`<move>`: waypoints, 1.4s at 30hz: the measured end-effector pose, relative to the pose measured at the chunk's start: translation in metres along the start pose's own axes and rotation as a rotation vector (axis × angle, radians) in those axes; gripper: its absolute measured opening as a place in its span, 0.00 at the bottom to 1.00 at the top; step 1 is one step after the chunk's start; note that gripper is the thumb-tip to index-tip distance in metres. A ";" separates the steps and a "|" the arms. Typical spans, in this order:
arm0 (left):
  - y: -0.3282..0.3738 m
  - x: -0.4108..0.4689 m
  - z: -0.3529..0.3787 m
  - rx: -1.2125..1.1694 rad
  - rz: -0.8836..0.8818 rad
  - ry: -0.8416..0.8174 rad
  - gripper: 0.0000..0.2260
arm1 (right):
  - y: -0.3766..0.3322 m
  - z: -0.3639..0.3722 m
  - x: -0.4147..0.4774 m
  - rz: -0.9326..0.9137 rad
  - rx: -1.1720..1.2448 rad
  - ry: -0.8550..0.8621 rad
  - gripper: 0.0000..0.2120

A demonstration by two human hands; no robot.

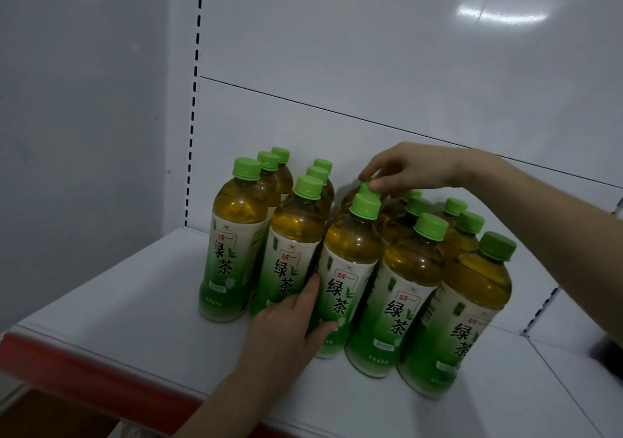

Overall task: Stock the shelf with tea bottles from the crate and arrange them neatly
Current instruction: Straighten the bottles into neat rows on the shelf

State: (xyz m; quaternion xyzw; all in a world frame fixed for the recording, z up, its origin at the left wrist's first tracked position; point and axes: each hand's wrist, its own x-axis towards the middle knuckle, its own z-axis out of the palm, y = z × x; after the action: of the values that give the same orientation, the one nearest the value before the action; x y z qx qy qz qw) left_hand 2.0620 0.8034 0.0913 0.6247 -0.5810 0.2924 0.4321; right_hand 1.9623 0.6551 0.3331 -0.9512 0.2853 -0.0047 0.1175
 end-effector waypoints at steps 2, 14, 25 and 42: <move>0.000 0.000 0.000 -0.004 0.003 0.000 0.26 | -0.001 0.003 0.000 -0.012 0.023 0.008 0.16; -0.001 0.000 0.002 0.005 0.018 0.017 0.26 | 0.000 0.019 0.007 -0.082 -0.246 0.219 0.17; -0.003 -0.003 0.004 -0.034 0.007 0.014 0.26 | -0.017 0.009 -0.041 -0.140 0.089 0.321 0.14; -0.006 0.001 0.005 -0.047 -0.006 -0.031 0.28 | -0.023 0.026 -0.045 -0.149 0.075 0.218 0.12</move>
State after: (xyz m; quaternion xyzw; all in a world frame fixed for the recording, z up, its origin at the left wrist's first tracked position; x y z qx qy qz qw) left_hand 2.0673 0.7980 0.0891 0.6206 -0.5924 0.2677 0.4385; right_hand 1.9391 0.7045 0.3156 -0.9586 0.2244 -0.1275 0.1205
